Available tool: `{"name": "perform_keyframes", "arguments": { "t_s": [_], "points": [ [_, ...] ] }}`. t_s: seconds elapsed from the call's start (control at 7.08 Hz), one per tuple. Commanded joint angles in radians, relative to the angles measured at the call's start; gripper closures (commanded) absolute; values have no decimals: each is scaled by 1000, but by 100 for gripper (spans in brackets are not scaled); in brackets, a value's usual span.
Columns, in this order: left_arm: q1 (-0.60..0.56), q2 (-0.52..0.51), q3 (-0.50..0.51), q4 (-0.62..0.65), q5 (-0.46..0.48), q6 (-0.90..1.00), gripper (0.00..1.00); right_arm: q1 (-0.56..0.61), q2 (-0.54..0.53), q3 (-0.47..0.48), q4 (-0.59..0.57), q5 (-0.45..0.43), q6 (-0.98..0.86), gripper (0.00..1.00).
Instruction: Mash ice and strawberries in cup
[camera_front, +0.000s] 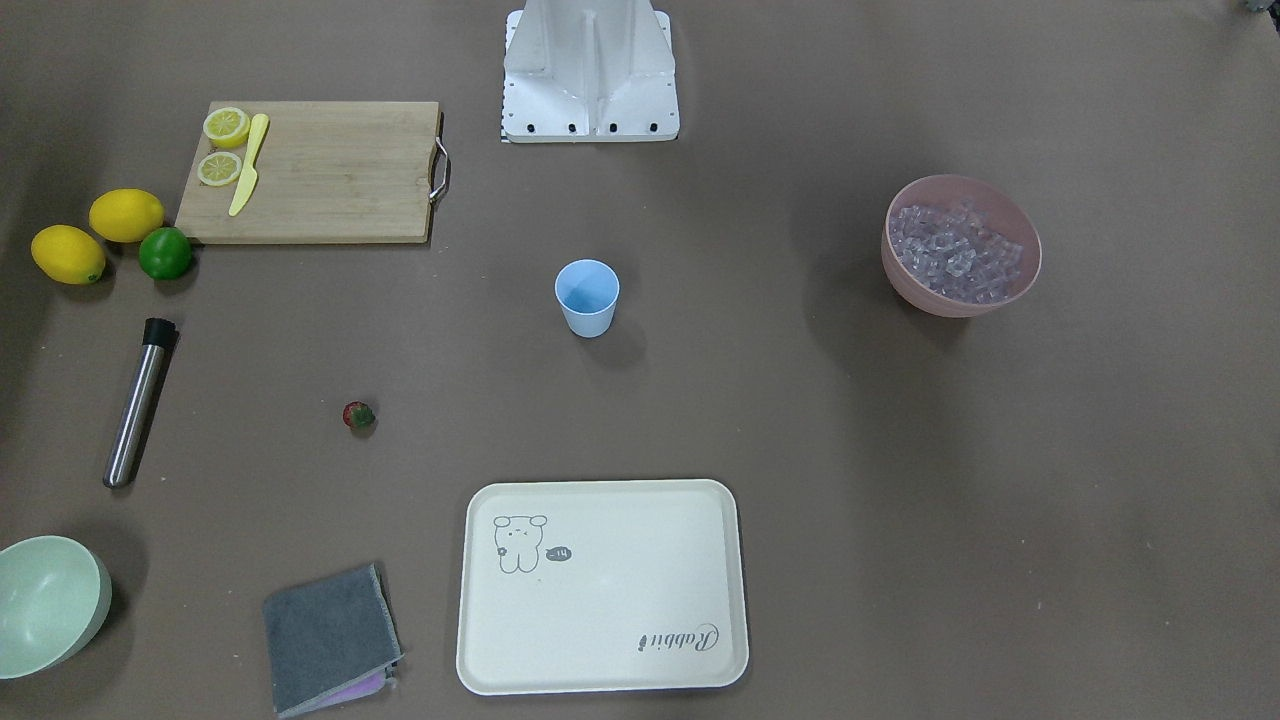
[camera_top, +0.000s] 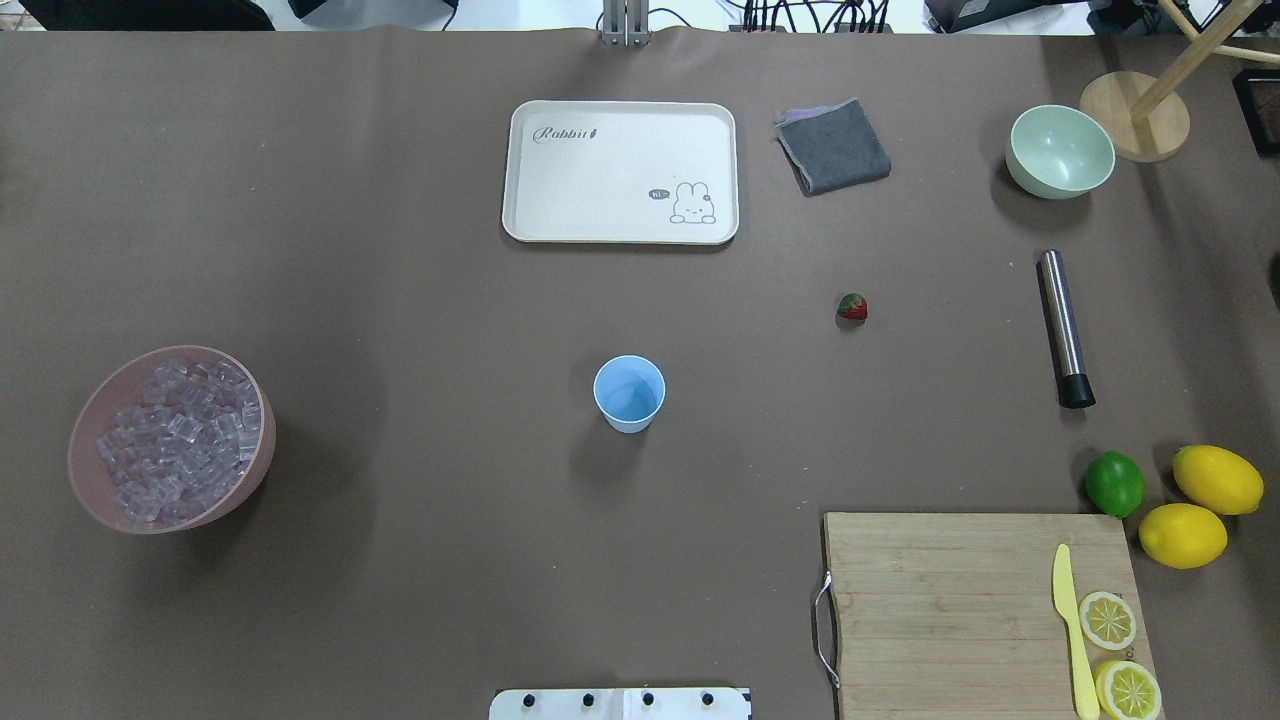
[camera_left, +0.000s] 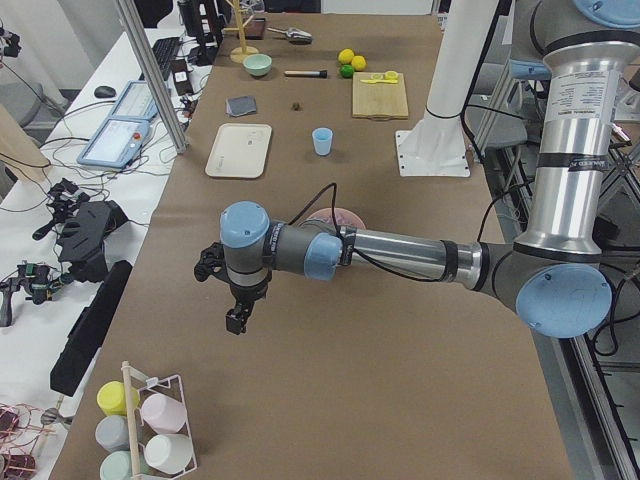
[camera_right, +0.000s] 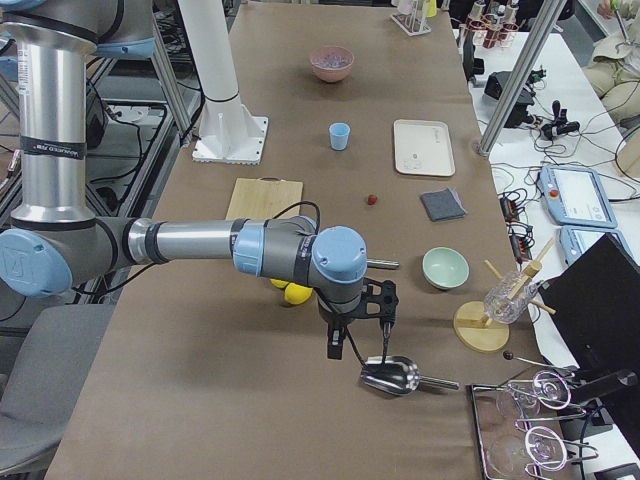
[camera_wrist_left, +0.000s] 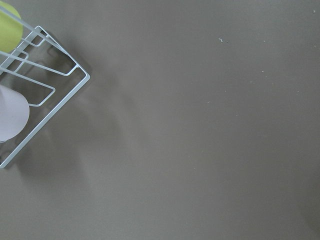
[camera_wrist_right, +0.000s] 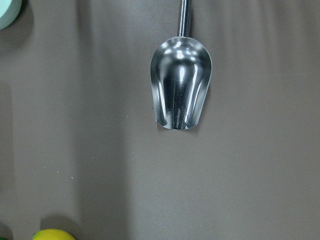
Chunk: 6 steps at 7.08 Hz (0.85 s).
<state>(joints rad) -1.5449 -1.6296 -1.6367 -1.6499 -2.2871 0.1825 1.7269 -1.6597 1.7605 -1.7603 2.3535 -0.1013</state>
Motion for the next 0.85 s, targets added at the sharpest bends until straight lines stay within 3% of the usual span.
{"name": "perform_keyframes", "arguments": {
  "t_s": [0.0,0.71],
  "points": [
    [-15,1,2,1,0,0,2,0,-3,5,1,12,0,0],
    [-18,14,0,-1,0,-2,2,0,1,14,1,16,0,0]
  ]
}}
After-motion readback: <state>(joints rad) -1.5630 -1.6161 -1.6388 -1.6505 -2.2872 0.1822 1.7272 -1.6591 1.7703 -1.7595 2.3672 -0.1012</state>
